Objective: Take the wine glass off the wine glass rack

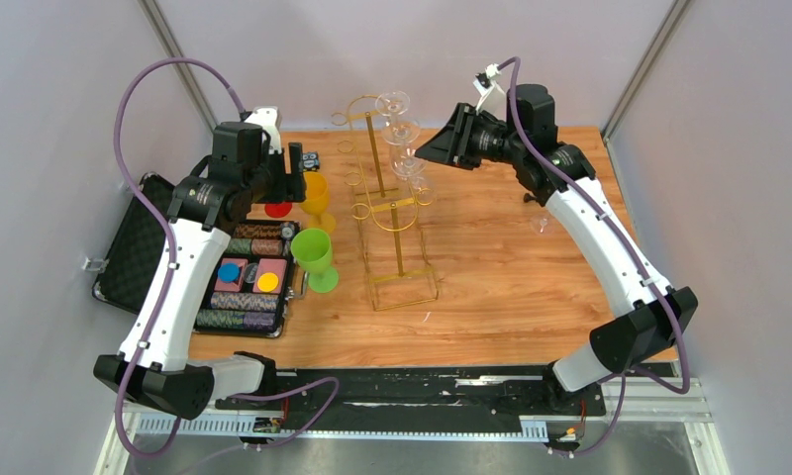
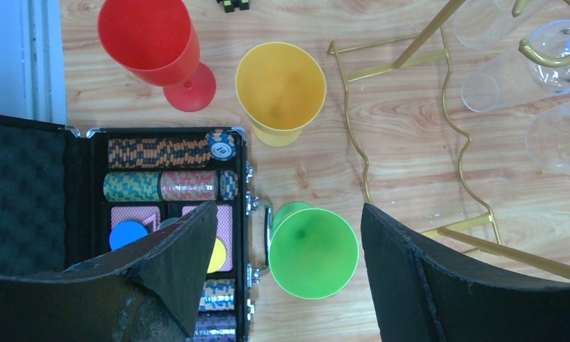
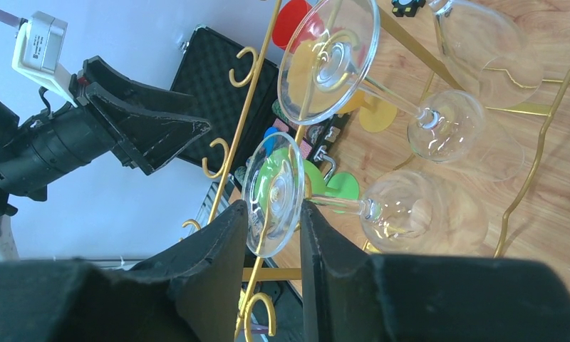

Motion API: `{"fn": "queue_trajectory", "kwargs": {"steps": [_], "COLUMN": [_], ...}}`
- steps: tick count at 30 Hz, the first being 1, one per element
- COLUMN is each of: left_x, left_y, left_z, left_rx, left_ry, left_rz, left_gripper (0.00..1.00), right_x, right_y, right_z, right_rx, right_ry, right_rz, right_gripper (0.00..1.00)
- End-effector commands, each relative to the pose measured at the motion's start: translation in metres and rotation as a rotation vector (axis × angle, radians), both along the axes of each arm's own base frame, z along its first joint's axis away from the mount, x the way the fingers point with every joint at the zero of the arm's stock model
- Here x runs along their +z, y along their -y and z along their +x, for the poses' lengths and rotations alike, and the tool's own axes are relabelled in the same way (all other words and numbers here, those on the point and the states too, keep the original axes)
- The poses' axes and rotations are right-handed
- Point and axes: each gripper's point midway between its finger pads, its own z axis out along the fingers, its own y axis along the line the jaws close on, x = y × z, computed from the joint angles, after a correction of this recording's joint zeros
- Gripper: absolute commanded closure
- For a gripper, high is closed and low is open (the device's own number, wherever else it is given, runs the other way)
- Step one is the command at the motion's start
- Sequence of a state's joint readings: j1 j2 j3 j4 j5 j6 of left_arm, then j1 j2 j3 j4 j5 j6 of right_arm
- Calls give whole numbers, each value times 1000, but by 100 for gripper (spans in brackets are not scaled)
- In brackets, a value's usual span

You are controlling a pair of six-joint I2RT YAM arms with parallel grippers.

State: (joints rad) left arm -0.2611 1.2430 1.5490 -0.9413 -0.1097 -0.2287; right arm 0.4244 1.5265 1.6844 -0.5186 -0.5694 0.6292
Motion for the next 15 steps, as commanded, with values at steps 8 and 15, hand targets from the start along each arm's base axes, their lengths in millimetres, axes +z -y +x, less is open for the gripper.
{"fn": "queue_trajectory", "kwargs": {"steps": [8, 15], "left_x": [15, 16], "left_y": [22, 41], "left_z": [10, 18], "left_rx": [-88, -152], "left_ry": [23, -8], "left_rz": [-77, -136], "left_gripper": [19, 20], "right_x": [34, 35], "right_y": [-11, -11], "right_z": [-13, -15], "right_rx": [58, 59], "right_ry": [62, 65], "right_rz": [72, 74], "right_gripper": [70, 71]}}
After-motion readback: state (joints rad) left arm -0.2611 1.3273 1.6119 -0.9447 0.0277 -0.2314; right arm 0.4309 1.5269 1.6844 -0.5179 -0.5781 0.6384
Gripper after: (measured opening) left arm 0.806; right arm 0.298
